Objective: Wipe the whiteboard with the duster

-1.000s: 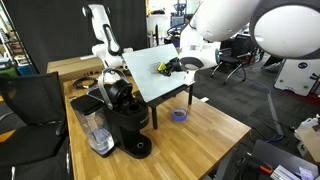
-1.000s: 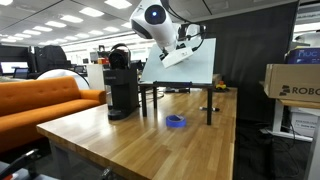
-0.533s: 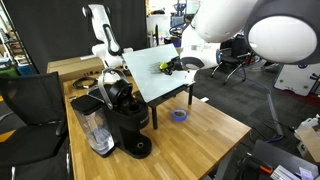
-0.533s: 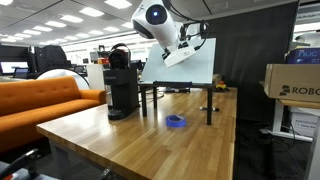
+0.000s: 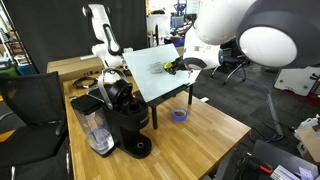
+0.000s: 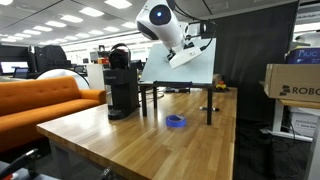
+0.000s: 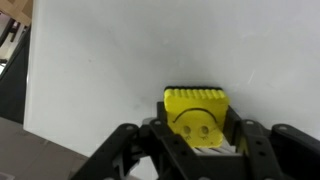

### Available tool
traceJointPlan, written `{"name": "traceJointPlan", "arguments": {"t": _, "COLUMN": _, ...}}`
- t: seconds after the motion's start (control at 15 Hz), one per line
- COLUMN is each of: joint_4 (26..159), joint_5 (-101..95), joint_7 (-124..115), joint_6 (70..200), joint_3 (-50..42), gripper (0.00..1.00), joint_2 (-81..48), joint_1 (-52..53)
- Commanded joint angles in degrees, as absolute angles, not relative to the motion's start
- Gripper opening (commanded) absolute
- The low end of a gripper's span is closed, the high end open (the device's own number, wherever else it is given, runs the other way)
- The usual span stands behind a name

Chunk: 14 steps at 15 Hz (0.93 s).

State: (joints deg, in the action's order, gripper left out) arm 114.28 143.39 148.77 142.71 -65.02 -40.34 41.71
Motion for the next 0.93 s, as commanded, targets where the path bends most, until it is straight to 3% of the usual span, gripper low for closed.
{"name": "traceJointPlan", "arguments": {"t": 0.0, "joint_4": 111.43, "joint_5": 144.84, "joint_7": 148.4, "joint_6": 143.65, "joint_3": -64.24, "gripper": 0.28, "joint_2": -43.35, "joint_1": 39.6}}
{"name": "traceJointPlan", "arguments": {"t": 0.13, "joint_4": 110.25, "joint_5": 144.25, "joint_7": 151.28, "joint_6": 146.01, "joint_3": -60.62, "gripper": 0.28, "joint_2": -39.81, "joint_1": 36.95}}
{"name": "traceJointPlan", "arguments": {"t": 0.27, "joint_4": 110.1, "joint_5": 144.57, "joint_7": 148.1, "joint_6": 144.84, "joint_3": -63.41, "gripper": 0.28, "joint_2": -42.76, "joint_1": 39.53}}
{"name": "traceJointPlan", "arguments": {"t": 0.33, "joint_4": 109.32, "joint_5": 144.08, "joint_7": 152.17, "joint_6": 147.38, "joint_3": -59.22, "gripper": 0.28, "joint_2": -38.59, "joint_1": 36.54}}
{"name": "traceJointPlan", "arguments": {"t": 0.4, "joint_4": 110.13, "joint_5": 144.37, "joint_7": 148.59, "joint_6": 145.47, "joint_3": -63.09, "gripper": 0.28, "joint_2": -42.06, "joint_1": 39.96}}
{"name": "traceJointPlan", "arguments": {"t": 0.87, "joint_4": 111.52, "joint_5": 143.1, "joint_7": 148.82, "joint_6": 145.72, "joint_3": -63.99, "gripper": 0.28, "joint_2": -40.5, "joint_1": 43.42}}
